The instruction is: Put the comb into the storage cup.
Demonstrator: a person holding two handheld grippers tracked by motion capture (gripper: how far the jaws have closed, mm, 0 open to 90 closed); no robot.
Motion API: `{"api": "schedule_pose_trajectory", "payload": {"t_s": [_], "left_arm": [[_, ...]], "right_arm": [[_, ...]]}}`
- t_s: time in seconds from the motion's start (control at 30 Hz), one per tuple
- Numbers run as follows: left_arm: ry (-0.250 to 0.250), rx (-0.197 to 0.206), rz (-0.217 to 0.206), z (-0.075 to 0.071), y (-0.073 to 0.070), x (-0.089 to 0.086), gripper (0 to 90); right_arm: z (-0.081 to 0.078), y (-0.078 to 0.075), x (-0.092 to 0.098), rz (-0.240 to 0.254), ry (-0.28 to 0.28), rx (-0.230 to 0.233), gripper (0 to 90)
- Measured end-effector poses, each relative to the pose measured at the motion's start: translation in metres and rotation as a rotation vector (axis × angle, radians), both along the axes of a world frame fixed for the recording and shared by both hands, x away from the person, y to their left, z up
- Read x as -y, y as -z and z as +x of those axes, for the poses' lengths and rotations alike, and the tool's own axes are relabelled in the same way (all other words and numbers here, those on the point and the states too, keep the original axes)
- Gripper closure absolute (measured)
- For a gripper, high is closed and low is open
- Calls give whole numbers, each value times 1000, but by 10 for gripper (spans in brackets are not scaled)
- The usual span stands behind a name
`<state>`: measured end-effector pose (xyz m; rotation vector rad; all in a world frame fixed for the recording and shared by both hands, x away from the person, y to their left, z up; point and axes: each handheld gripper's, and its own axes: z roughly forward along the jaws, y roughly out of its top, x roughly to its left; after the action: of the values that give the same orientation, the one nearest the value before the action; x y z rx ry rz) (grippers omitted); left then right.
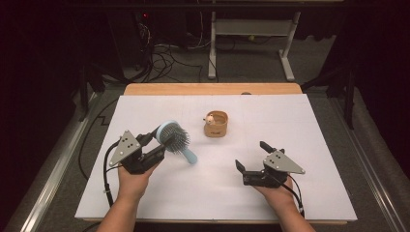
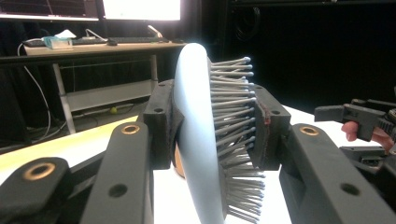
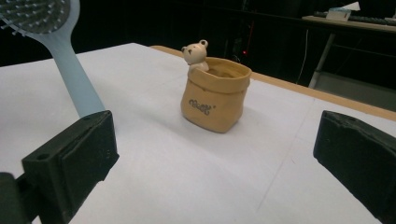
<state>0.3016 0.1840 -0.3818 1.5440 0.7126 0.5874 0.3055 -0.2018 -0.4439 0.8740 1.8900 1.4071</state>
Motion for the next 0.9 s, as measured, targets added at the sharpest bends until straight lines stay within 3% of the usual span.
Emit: {"api": "schedule_pose_trajectory", "payload": {"t_s": [0.9], "left_arm": [[-23, 20, 15, -2, -4, -3, 588]], "right_arm": [[-16, 10, 71, 63, 151, -27, 0]]}}
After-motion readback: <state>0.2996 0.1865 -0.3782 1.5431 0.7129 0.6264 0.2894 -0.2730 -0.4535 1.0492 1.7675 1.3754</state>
